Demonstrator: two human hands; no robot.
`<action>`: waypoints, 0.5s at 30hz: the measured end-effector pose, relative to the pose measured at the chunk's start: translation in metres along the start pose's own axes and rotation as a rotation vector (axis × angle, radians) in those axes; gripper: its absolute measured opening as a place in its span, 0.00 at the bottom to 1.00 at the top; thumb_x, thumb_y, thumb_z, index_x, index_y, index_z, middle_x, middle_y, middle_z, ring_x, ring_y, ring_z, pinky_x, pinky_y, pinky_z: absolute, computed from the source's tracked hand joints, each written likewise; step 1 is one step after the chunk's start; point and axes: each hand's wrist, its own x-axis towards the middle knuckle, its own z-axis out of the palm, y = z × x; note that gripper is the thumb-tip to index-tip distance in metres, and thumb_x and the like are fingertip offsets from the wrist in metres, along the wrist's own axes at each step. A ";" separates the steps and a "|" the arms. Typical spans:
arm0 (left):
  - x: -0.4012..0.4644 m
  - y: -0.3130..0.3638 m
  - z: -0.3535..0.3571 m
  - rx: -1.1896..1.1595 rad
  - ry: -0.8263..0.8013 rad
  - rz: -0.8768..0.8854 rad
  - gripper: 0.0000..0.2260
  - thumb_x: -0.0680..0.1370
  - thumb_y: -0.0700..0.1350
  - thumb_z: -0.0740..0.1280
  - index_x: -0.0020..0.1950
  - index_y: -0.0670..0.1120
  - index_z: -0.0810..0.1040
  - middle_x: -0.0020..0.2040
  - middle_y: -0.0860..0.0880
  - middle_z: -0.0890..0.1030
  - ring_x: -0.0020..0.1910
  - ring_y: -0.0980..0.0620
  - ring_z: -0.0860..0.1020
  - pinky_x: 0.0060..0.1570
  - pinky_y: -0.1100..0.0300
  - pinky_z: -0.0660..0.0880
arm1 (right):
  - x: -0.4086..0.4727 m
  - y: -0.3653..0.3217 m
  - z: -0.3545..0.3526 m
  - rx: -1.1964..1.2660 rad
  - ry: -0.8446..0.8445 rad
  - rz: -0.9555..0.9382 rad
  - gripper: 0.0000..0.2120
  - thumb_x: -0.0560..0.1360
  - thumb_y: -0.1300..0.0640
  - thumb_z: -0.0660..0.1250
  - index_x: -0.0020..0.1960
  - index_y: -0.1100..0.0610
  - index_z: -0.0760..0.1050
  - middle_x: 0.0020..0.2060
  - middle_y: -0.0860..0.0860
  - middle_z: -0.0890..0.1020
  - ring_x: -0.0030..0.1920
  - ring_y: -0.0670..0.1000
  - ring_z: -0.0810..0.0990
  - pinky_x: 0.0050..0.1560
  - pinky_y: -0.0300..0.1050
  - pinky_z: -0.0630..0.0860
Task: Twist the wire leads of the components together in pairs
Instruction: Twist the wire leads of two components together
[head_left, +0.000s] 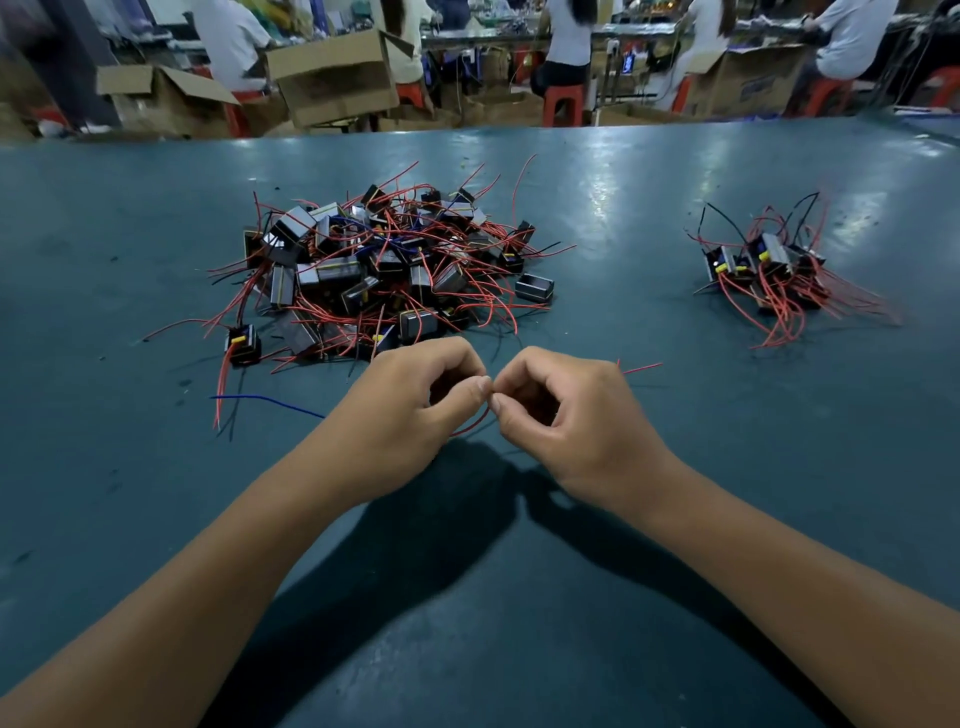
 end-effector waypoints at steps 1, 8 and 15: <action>0.001 0.000 0.002 -0.012 0.009 -0.039 0.09 0.81 0.43 0.66 0.40 0.47 0.76 0.30 0.56 0.72 0.29 0.58 0.68 0.30 0.66 0.64 | 0.000 0.000 0.001 -0.039 0.005 -0.023 0.04 0.74 0.61 0.69 0.42 0.56 0.77 0.29 0.43 0.75 0.31 0.45 0.73 0.33 0.35 0.68; -0.001 -0.002 0.009 -0.234 0.036 -0.253 0.10 0.78 0.42 0.66 0.37 0.43 0.77 0.25 0.55 0.69 0.24 0.58 0.63 0.24 0.64 0.61 | -0.001 0.001 0.002 -0.143 0.010 -0.115 0.03 0.75 0.60 0.68 0.42 0.56 0.76 0.32 0.43 0.75 0.33 0.46 0.73 0.35 0.40 0.71; 0.000 -0.007 -0.022 -0.108 -0.053 -0.017 0.05 0.79 0.46 0.69 0.46 0.52 0.84 0.38 0.47 0.82 0.31 0.41 0.73 0.31 0.53 0.71 | 0.000 0.005 -0.002 0.091 -0.005 0.066 0.06 0.76 0.62 0.70 0.41 0.55 0.77 0.28 0.42 0.75 0.29 0.42 0.72 0.33 0.31 0.66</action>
